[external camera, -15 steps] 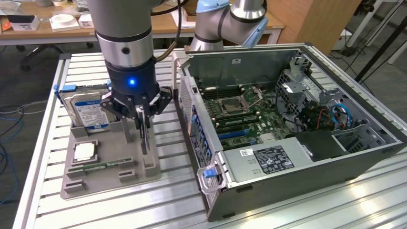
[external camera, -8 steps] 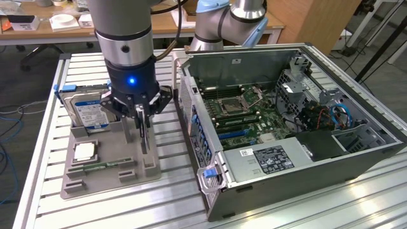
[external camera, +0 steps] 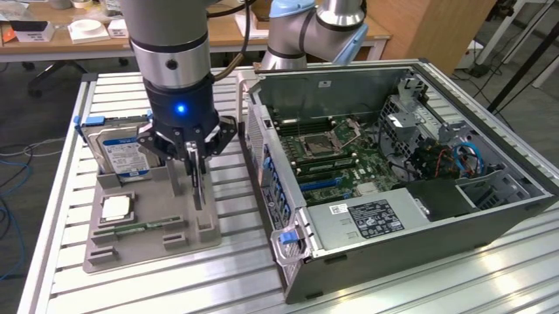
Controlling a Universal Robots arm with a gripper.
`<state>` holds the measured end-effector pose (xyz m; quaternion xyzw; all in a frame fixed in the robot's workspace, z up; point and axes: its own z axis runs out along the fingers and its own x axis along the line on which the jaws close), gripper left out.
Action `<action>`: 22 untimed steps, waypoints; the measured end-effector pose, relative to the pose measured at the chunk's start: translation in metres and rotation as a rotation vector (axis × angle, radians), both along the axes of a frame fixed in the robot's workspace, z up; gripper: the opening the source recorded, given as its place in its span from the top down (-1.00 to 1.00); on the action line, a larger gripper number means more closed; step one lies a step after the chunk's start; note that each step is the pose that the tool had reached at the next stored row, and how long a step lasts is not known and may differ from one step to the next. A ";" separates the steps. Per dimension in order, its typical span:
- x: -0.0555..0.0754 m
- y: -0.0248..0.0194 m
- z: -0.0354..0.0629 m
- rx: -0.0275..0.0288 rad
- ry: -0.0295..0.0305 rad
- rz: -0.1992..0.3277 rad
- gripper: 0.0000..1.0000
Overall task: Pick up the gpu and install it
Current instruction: 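Pick up the gpu and move the gpu toward the slot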
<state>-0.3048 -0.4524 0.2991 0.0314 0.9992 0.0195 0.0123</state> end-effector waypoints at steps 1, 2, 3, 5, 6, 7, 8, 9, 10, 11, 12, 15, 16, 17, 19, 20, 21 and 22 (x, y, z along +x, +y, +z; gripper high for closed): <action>0.000 0.0000 0.0004 -0.0001 0.0001 0.000 0.48; 0.000 0.0000 0.0008 0.0000 0.0001 0.000 0.48; 0.000 0.0000 0.0011 0.0000 0.0001 0.000 0.48; 0.000 0.0000 0.0018 0.0000 0.0001 0.000 0.48; 0.000 0.0000 0.0021 0.0000 0.0001 0.000 0.48; 0.000 0.0000 0.0024 0.0000 0.0001 0.000 0.48; 0.000 0.0000 0.0028 -0.0001 0.0001 0.000 0.48; 0.000 0.0000 0.0031 -0.0001 0.0001 0.000 0.48; 0.000 0.0000 0.0034 -0.0001 0.0001 0.000 0.48; 0.000 0.0000 0.0038 -0.0001 0.0001 0.000 0.48; 0.000 0.0000 0.0041 -0.0001 0.0001 0.000 0.48; 0.000 0.0000 0.0051 0.0000 0.0001 0.000 0.48; 0.000 0.0000 0.0055 -0.0001 0.0001 0.000 0.48; 0.000 0.0000 0.0058 0.0000 0.0000 0.000 0.48; 0.000 0.0000 0.0066 -0.0001 0.0002 0.000 0.48; 0.000 0.0000 0.0069 -0.0001 0.0001 0.000 0.48; 0.000 0.0000 0.0073 -0.0001 0.0002 0.000 0.48; 0.000 0.0000 0.0077 -0.0001 0.0001 0.000 0.48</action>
